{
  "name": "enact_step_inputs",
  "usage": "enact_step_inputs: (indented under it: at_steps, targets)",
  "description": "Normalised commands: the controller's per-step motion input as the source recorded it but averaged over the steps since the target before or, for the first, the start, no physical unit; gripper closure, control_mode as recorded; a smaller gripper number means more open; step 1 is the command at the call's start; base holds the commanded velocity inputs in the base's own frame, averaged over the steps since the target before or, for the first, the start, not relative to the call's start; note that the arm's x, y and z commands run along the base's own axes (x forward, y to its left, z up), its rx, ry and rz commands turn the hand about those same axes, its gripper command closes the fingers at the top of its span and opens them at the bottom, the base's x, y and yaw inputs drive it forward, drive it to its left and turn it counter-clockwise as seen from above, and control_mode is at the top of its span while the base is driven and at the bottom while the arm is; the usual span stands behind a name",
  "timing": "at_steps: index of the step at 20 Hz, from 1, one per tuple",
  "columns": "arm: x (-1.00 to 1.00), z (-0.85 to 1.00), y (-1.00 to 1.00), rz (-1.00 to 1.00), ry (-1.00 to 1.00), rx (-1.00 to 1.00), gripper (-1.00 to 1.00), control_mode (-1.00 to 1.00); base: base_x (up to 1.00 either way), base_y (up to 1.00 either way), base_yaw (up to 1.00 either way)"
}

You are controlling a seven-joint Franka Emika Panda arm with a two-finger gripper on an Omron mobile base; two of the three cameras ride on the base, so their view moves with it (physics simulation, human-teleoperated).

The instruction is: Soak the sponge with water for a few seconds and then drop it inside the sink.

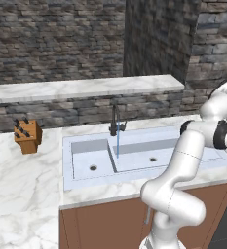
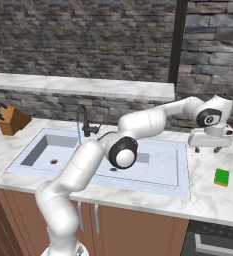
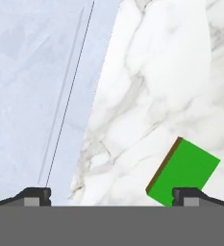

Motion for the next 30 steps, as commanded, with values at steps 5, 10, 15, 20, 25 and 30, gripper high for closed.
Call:
enact_step_inputs:
  at_steps: [5,10,15,20,25,30]
  targets:
    - [0.00,0.00,-0.23,-0.03,0.00,0.00,-1.00,-1.00,0.00,0.00,0.00]
    - [0.00,0.00,-0.21,-0.04,0.00,0.00,-1.00,-1.00,0.00,0.00,0.00]
    - [0.00,0.00,-0.07,-0.07,0.00,0.00,-1.00,-1.00,0.00,0.00,0.00]
    - [0.00,0.00,-0.12,-0.09,0.00,0.00,-1.00,-1.00,0.00,0.00,0.00]
    - [0.00,0.00,-0.11,-0.10,0.00,0.00,-1.00,-1.00,0.00,0.00,0.00]
    - [0.00,-0.05,-0.13,-0.08,0.00,0.01,-1.00,-1.00,0.00,0.00,0.00]
